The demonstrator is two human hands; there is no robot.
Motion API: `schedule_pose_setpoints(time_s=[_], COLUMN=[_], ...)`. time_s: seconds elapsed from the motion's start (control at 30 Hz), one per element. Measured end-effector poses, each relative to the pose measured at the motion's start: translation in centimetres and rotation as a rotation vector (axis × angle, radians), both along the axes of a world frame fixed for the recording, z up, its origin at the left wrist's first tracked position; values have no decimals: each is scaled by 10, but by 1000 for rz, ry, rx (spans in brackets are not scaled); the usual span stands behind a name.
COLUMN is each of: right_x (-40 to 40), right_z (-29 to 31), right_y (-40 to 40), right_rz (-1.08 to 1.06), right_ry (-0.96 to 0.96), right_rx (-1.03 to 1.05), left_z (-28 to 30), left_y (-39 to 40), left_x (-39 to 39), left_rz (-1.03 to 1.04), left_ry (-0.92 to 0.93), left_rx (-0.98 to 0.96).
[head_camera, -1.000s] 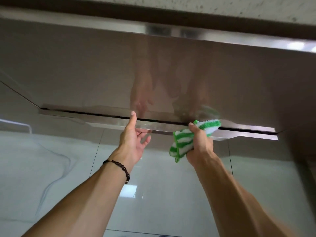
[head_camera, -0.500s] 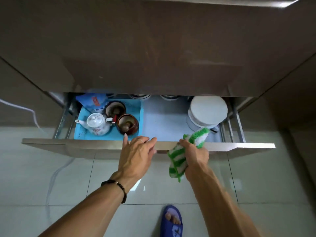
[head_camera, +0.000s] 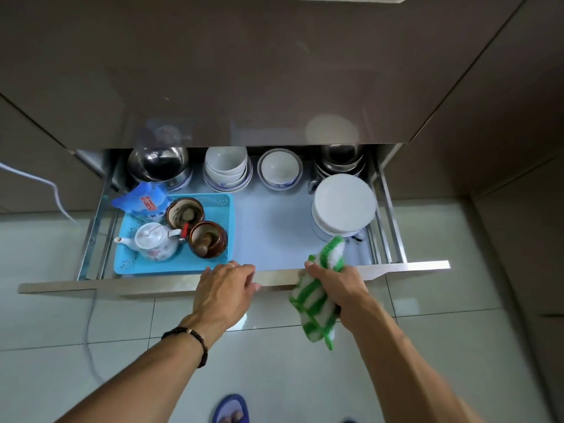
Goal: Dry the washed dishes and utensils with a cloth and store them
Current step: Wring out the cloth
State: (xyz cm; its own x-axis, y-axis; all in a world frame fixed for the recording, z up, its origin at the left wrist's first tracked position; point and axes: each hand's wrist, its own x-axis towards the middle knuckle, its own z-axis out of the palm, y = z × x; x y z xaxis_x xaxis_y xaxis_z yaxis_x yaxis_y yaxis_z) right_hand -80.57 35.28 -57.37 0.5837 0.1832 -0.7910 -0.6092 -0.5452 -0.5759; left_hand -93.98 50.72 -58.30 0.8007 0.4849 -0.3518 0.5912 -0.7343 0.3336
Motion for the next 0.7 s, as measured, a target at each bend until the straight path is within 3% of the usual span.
schedule_pose_setpoints(time_s=[0.13, 0.23, 0.3, 0.37, 0.53, 0.7], right_x=[17, 42, 63, 92, 160, 218], right_z=[48, 99, 138, 187, 290, 368], right_y=[-18, -35, -47, -70, -139, -230], right_rz=[55, -74, -174, -217, -241, -258], right_ry=[-121, -24, 81, 44, -314, -415], right_rx=[198, 405, 515, 552, 464, 452], left_z=[46, 100, 137, 179, 273, 359], left_y=[-28, -54, -72, -93, -151, -222], left_x=[32, 78, 108, 141, 215, 289], left_rz=[174, 227, 220, 183, -1, -143], left_ry=[-138, -173, -182, -210, -209, -146], left_rx=[-442, -781, -884, -876, -722, -687])
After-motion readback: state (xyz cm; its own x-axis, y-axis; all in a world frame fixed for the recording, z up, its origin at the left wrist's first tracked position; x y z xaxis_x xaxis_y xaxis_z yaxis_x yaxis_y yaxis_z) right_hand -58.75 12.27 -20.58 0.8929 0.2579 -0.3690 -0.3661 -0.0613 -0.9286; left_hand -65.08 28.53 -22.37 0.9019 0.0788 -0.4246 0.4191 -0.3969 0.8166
